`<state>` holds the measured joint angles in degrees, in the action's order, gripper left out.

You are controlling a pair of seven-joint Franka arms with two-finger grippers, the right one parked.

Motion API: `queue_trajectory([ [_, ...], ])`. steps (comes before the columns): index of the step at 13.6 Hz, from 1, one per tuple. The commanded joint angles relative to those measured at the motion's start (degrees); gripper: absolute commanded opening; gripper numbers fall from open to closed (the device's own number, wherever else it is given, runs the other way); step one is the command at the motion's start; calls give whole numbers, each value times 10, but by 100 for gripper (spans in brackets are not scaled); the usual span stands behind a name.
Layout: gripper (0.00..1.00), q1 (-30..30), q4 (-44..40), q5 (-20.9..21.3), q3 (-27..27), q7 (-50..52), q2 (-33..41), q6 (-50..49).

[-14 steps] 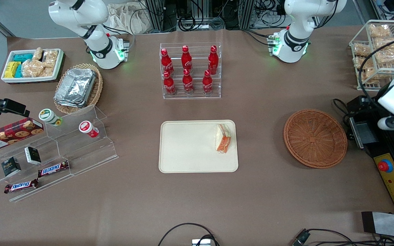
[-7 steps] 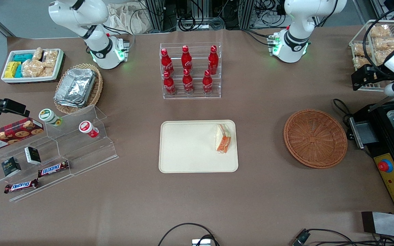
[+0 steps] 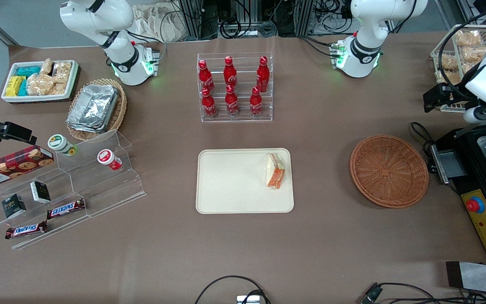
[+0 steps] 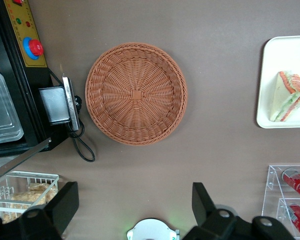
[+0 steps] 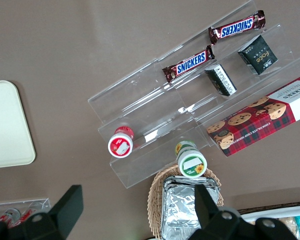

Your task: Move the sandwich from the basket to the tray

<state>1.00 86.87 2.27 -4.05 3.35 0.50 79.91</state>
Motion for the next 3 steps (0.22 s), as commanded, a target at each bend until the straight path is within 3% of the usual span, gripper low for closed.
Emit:
queue_trajectory([
  [1,100,2,21,-28,5,34,21,8],
  [3,100,2,22,-28,5,37,20,8],
])
